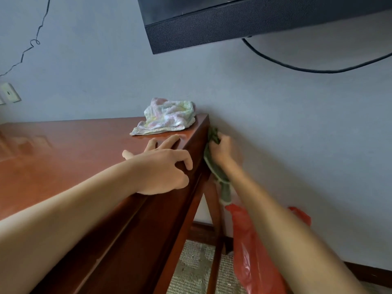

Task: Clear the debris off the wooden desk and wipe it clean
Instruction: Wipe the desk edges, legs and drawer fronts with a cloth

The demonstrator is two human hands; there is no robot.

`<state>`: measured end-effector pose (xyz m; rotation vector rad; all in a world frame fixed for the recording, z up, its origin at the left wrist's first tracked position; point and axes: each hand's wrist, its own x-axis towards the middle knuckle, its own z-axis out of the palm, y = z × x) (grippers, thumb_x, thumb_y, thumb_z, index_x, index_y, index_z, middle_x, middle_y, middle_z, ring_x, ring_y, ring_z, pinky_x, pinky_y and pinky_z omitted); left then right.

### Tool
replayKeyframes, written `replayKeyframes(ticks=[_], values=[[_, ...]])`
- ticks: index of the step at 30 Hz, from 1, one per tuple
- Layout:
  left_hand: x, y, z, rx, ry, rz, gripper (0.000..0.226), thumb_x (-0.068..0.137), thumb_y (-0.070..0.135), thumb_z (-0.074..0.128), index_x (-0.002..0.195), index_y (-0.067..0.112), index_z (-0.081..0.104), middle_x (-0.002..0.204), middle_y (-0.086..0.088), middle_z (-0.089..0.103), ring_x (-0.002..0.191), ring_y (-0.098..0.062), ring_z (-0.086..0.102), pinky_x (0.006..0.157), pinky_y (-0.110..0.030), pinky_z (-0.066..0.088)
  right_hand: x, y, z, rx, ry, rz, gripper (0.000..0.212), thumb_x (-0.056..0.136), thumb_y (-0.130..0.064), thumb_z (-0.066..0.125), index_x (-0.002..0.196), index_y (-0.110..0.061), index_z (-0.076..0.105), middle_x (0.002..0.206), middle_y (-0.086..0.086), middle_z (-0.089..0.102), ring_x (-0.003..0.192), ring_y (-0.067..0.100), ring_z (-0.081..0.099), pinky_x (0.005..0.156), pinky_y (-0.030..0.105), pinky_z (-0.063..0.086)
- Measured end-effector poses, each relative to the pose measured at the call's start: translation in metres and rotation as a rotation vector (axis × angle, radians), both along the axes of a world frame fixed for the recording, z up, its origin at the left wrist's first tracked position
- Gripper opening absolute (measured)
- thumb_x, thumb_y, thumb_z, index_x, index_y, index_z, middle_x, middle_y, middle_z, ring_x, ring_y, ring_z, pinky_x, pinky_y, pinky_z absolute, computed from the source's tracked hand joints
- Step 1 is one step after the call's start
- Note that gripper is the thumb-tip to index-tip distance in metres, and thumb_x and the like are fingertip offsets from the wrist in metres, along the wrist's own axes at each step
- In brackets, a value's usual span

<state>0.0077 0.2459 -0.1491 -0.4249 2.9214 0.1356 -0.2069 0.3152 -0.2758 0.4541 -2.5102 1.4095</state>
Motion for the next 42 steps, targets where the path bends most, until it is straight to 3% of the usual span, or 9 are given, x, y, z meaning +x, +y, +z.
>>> replayKeyframes(ticks=[4, 9, 15, 20, 23, 26, 33, 39, 42], values=[[-0.004, 0.000, 0.001, -0.017, 0.010, 0.002, 0.038, 0.087, 0.027, 0.058, 0.110, 0.057, 0.050, 0.165, 0.029, -0.003, 0.153, -0.014, 0.000, 0.115, -0.075, 0.007, -0.018, -0.005, 0.002, 0.024, 0.066, -0.052, 0.025, 0.095, -0.035, 0.048, 0.109, -0.025, 0.065, 0.111, 0.008, 0.068, 0.103, 0.037, 0.066, 0.076, 0.039, 0.048], [-0.003, 0.001, 0.000, -0.016, 0.013, 0.000, 0.040, 0.087, 0.025, 0.058, 0.112, 0.055, 0.051, 0.164, 0.030, -0.003, 0.152, -0.012, 0.001, 0.115, -0.076, 0.005, 0.062, -0.003, -0.018, -0.158, 0.354, -0.053, 0.048, 0.100, -0.045, 0.044, 0.145, -0.034, 0.055, 0.119, -0.001, 0.059, 0.090, 0.021, 0.063, 0.072, 0.035, 0.050], [-0.002, 0.004, 0.003, -0.007, 0.026, 0.008, 0.037, 0.088, 0.023, 0.059, 0.109, 0.053, 0.053, 0.166, 0.029, -0.005, 0.154, -0.012, -0.001, 0.116, -0.077, 0.004, -0.016, -0.016, 0.030, -0.157, 0.124, -0.065, 0.037, 0.102, -0.046, 0.050, 0.134, -0.035, 0.064, 0.116, 0.006, 0.071, 0.107, 0.033, 0.067, 0.083, 0.038, 0.052], [0.000, 0.004, 0.001, -0.009, 0.050, 0.003, 0.048, 0.086, 0.024, 0.059, 0.116, 0.058, 0.045, 0.164, 0.030, 0.000, 0.152, -0.010, 0.002, 0.115, -0.074, 0.008, 0.071, -0.006, -0.014, -0.254, 0.292, -0.002, 0.048, 0.100, -0.046, 0.049, 0.145, -0.032, 0.057, 0.132, 0.001, 0.056, 0.107, 0.028, 0.064, 0.078, 0.034, 0.046], [0.001, 0.002, 0.002, 0.028, 0.077, -0.011, 0.043, 0.088, 0.023, 0.058, 0.115, 0.052, 0.042, 0.151, 0.033, 0.012, 0.146, -0.009, 0.011, 0.115, -0.072, 0.009, 0.138, 0.008, -0.050, -0.393, 0.318, 0.149, 0.050, 0.099, -0.051, 0.051, 0.147, -0.038, 0.055, 0.132, -0.014, 0.054, 0.109, 0.012, 0.066, 0.085, 0.036, 0.057], [0.002, 0.001, 0.001, 0.046, 0.086, -0.034, 0.053, 0.087, 0.022, 0.059, 0.119, 0.058, 0.037, 0.127, 0.040, 0.013, 0.141, -0.005, 0.014, 0.116, -0.072, 0.009, 0.107, 0.004, -0.048, -0.307, 0.356, 0.085, 0.047, 0.098, -0.049, 0.052, 0.139, -0.031, 0.063, 0.125, -0.008, 0.059, 0.096, 0.018, 0.068, 0.073, 0.036, 0.056], [-0.002, -0.001, -0.001, -0.006, 0.057, 0.002, 0.045, 0.084, 0.026, 0.061, 0.110, 0.059, 0.045, 0.164, 0.032, 0.000, 0.153, -0.010, 0.003, 0.115, -0.070, 0.014, 0.006, -0.006, -0.042, -0.154, 0.158, -0.024, 0.030, 0.104, -0.037, 0.053, 0.129, -0.026, 0.064, 0.112, 0.001, 0.054, 0.101, 0.024, 0.060, 0.062, 0.030, 0.033], [-0.001, 0.001, 0.000, 0.011, 0.054, 0.004, 0.047, 0.085, 0.024, 0.062, 0.114, 0.059, 0.046, 0.164, 0.032, -0.001, 0.154, -0.007, -0.001, 0.114, -0.071, 0.009, 0.125, 0.008, -0.082, -0.355, 0.293, 0.100, 0.046, 0.092, -0.043, 0.054, 0.133, -0.028, 0.067, 0.125, -0.006, 0.059, 0.099, 0.017, 0.065, 0.077, 0.031, 0.051], [0.001, 0.002, 0.001, 0.029, 0.055, 0.000, 0.048, 0.081, 0.027, 0.063, 0.113, 0.060, 0.048, 0.164, 0.033, 0.001, 0.155, -0.006, -0.002, 0.116, -0.074, 0.009, 0.095, 0.002, -0.077, -0.376, 0.232, 0.053, 0.053, 0.089, -0.048, 0.048, 0.132, -0.024, 0.068, 0.120, 0.003, 0.062, 0.099, 0.024, 0.065, 0.077, 0.033, 0.049]])
